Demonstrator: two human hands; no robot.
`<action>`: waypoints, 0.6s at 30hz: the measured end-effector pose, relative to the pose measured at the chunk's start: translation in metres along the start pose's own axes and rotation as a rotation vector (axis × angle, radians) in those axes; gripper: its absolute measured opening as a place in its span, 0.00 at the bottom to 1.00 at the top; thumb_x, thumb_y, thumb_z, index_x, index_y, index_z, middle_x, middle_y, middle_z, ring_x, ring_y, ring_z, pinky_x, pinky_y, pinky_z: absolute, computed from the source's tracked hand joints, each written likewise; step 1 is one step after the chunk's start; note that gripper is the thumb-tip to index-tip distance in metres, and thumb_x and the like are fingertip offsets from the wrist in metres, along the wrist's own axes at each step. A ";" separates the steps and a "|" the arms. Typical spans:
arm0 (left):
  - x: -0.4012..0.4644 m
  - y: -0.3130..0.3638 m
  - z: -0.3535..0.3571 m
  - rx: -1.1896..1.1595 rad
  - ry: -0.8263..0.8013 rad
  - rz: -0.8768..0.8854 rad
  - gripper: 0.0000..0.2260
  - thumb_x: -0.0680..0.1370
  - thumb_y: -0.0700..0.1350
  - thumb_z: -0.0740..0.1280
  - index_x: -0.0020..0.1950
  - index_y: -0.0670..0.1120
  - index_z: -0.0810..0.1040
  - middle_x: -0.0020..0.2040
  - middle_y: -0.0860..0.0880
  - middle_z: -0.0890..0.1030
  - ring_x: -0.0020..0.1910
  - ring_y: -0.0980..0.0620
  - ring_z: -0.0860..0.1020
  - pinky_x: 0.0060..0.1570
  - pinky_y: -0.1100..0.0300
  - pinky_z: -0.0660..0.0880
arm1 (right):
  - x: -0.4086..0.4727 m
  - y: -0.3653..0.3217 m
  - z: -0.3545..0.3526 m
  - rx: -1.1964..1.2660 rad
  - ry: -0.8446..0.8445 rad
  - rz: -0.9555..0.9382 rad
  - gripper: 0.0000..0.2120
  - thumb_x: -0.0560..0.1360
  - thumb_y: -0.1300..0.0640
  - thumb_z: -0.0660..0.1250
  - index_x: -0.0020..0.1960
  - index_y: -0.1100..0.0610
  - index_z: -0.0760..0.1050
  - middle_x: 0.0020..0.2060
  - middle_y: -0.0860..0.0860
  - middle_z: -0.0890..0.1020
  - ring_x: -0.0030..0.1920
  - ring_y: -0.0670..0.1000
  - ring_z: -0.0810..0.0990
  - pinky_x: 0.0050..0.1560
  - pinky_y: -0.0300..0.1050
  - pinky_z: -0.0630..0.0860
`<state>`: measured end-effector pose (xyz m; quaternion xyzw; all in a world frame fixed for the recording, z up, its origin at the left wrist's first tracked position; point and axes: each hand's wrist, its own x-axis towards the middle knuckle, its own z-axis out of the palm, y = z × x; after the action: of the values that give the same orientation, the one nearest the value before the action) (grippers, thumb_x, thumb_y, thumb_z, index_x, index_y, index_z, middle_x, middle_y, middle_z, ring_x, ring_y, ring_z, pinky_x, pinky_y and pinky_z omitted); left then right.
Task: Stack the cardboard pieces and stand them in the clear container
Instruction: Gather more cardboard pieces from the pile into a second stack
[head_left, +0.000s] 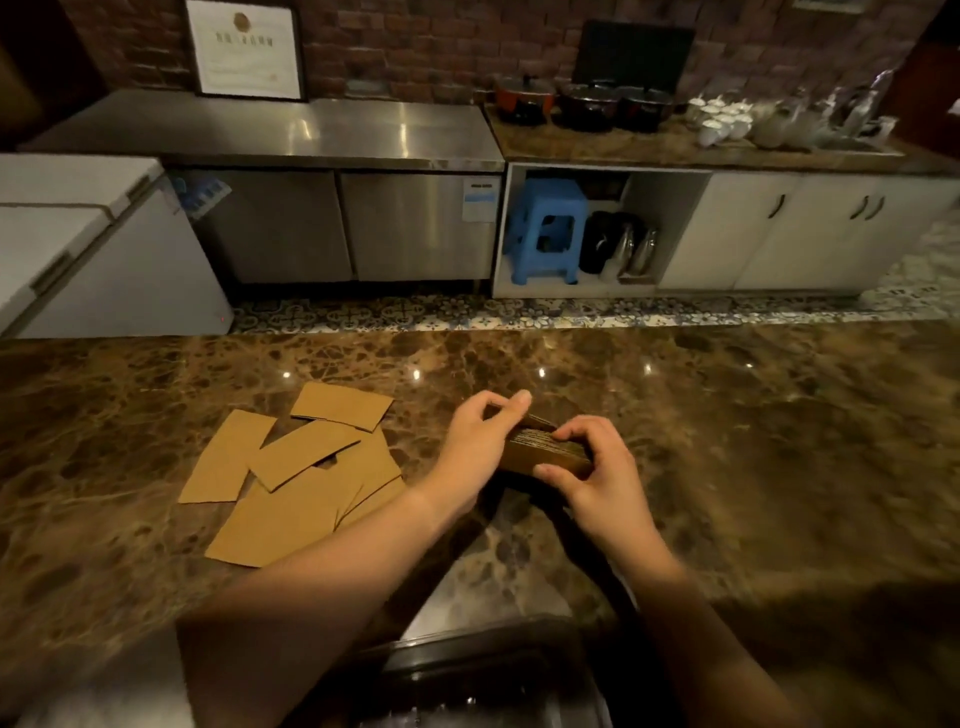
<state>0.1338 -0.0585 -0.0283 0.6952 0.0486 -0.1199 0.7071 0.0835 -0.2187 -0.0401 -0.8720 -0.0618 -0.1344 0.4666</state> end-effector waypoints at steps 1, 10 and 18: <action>0.005 -0.009 0.005 -0.007 0.047 0.008 0.14 0.77 0.57 0.70 0.41 0.47 0.81 0.40 0.49 0.84 0.39 0.54 0.82 0.37 0.65 0.77 | -0.002 0.006 0.004 0.031 0.007 0.044 0.25 0.67 0.63 0.79 0.47 0.38 0.72 0.52 0.41 0.74 0.54 0.36 0.74 0.54 0.26 0.68; 0.012 -0.054 0.021 0.031 0.149 0.203 0.08 0.80 0.48 0.65 0.44 0.59 0.79 0.45 0.49 0.84 0.48 0.50 0.82 0.48 0.53 0.79 | -0.011 0.035 0.038 0.402 0.311 0.314 0.08 0.79 0.50 0.65 0.55 0.38 0.74 0.47 0.35 0.81 0.47 0.39 0.81 0.43 0.34 0.78; 0.021 -0.046 0.021 -0.210 0.057 0.136 0.11 0.82 0.36 0.62 0.59 0.50 0.76 0.60 0.46 0.83 0.59 0.52 0.81 0.57 0.55 0.79 | 0.006 0.034 0.049 0.724 0.501 0.450 0.20 0.80 0.65 0.62 0.64 0.44 0.77 0.54 0.46 0.85 0.56 0.43 0.83 0.50 0.34 0.78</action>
<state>0.1414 -0.0818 -0.0774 0.6221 0.0336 -0.0461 0.7808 0.1059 -0.1972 -0.0916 -0.5867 0.1995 -0.2056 0.7575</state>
